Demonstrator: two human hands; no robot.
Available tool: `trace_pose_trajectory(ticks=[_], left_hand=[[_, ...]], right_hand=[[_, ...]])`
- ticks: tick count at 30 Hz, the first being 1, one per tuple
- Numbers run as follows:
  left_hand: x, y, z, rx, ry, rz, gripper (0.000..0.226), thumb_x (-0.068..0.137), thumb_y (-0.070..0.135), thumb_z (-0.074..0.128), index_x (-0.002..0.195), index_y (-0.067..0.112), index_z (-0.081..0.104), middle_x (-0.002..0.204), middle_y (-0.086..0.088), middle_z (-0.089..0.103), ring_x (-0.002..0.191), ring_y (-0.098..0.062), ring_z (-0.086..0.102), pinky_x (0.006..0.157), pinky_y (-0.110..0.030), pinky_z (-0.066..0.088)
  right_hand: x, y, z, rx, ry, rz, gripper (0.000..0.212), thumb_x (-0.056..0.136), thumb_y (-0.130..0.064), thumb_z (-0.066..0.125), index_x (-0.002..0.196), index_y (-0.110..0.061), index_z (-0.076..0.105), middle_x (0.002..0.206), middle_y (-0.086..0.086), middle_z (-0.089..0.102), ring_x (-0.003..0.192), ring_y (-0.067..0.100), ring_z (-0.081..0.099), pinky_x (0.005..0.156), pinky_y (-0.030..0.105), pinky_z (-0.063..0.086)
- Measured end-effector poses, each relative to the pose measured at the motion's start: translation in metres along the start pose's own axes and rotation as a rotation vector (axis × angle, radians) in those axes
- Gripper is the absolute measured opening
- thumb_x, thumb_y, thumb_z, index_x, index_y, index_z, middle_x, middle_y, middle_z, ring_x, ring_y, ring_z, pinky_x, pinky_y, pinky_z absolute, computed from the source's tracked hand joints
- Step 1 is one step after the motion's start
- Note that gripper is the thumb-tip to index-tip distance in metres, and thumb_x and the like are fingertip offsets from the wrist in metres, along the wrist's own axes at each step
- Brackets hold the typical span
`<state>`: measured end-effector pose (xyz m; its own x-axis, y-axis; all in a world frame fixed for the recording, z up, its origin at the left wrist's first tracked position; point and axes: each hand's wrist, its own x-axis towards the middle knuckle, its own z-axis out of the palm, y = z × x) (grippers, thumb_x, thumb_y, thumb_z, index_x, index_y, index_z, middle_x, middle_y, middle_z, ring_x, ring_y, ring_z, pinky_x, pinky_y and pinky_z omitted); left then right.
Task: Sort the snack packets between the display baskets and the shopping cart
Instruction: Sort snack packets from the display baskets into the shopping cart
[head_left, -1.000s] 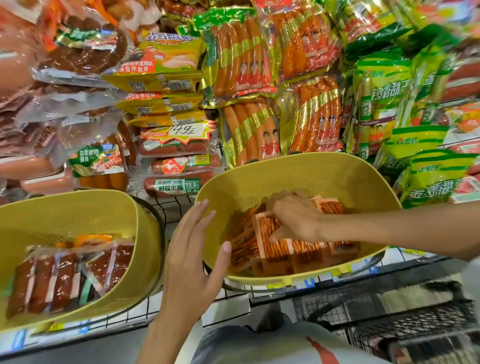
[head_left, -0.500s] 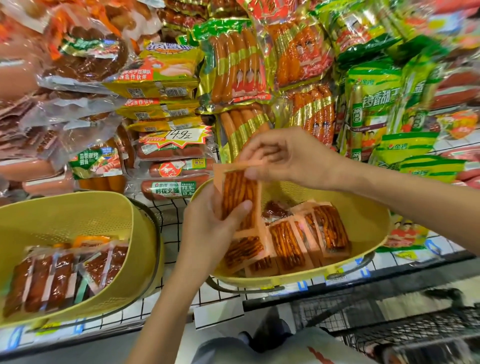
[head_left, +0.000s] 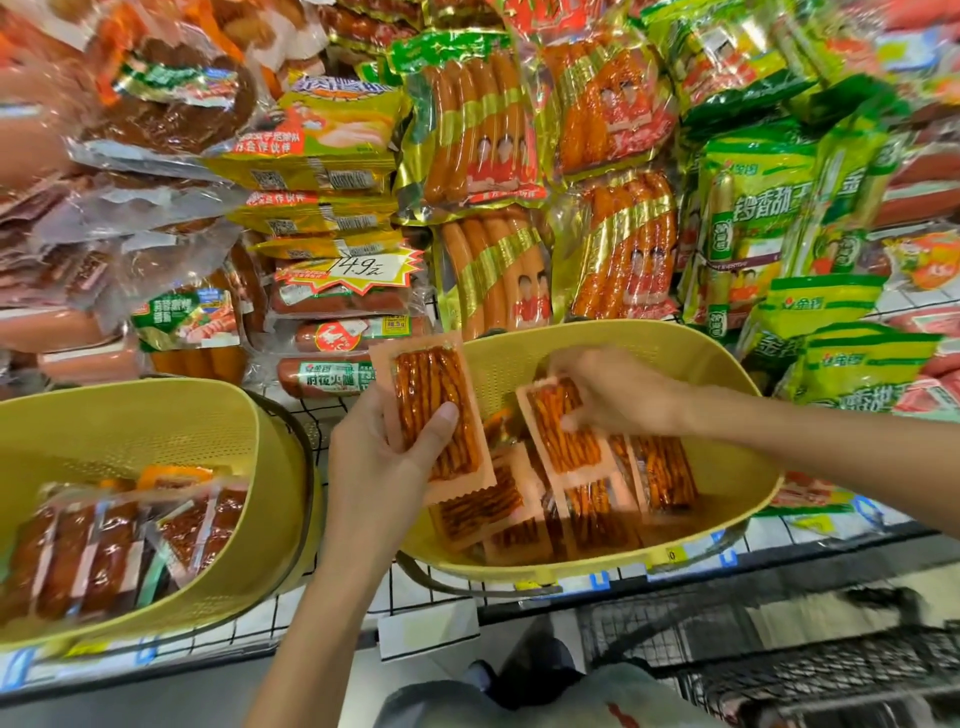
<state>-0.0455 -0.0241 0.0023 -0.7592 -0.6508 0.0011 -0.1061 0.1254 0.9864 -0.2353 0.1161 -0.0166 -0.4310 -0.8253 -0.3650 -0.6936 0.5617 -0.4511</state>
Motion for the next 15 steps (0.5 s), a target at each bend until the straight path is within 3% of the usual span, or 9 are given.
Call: trace_pose_trajectory(ticks=[2, 6, 10, 13, 15], left_hand=[[0.002, 0.003, -0.001, 0.007, 0.006, 0.026, 0.019, 0.088, 0.011, 0.065, 0.099, 0.026, 0.059, 0.090, 0.016, 0.072, 0.086, 0.000, 0.068, 0.067, -0.018, 0.055], [0.006, 0.008, 0.002, 0.007, -0.021, 0.066, 0.023, 0.092, 0.021, 0.056, 0.114, 0.029, 0.055, 0.108, 0.007, 0.068, 0.103, -0.006, 0.064, 0.087, -0.033, 0.054], [0.003, 0.013, 0.006, -0.171, -0.206, -0.071, 0.046, 0.088, 0.043, 0.046, 0.126, 0.020, 0.056, 0.107, 0.009, 0.072, 0.098, -0.004, 0.068, 0.071, -0.021, 0.058], [0.002, 0.012, 0.003, -0.017, -0.148, -0.035, 0.039, 0.084, 0.029, 0.063, 0.121, 0.018, 0.055, 0.108, -0.002, 0.070, 0.100, -0.013, 0.068, 0.086, -0.041, 0.057], [0.002, 0.008, -0.004, 0.015, -0.051, -0.043, 0.032, 0.084, 0.017, 0.067, 0.113, 0.020, 0.056, 0.103, -0.003, 0.070, 0.096, -0.014, 0.068, 0.088, -0.046, 0.055]], right_hand=[[-0.006, -0.002, -0.027, 0.288, 0.030, -0.042, 0.018, 0.083, -0.012, 0.067, 0.086, -0.027, 0.056, 0.094, 0.003, 0.067, 0.086, 0.016, 0.067, 0.077, 0.032, 0.057], [-0.018, -0.025, -0.065, 0.664, 0.075, -0.203, 0.019, 0.079, -0.005, 0.068, 0.095, -0.015, 0.066, 0.084, -0.011, 0.073, 0.084, 0.003, 0.069, 0.071, 0.013, 0.053], [-0.008, -0.061, -0.050, 0.682, 0.143, -0.264, 0.020, 0.074, -0.010, 0.074, 0.094, -0.011, 0.069, 0.083, -0.003, 0.074, 0.075, 0.010, 0.071, 0.065, 0.021, 0.057], [0.002, -0.069, -0.031, 0.668, 0.251, -0.271, 0.030, 0.070, -0.033, 0.072, 0.093, -0.015, 0.067, 0.068, 0.001, 0.070, 0.054, 0.014, 0.066, 0.048, 0.019, 0.052], [0.005, -0.059, -0.018, 0.612, 0.267, -0.222, 0.034, 0.076, -0.045, 0.062, 0.088, -0.014, 0.065, 0.061, 0.004, 0.067, 0.048, 0.013, 0.062, 0.045, 0.015, 0.047]])
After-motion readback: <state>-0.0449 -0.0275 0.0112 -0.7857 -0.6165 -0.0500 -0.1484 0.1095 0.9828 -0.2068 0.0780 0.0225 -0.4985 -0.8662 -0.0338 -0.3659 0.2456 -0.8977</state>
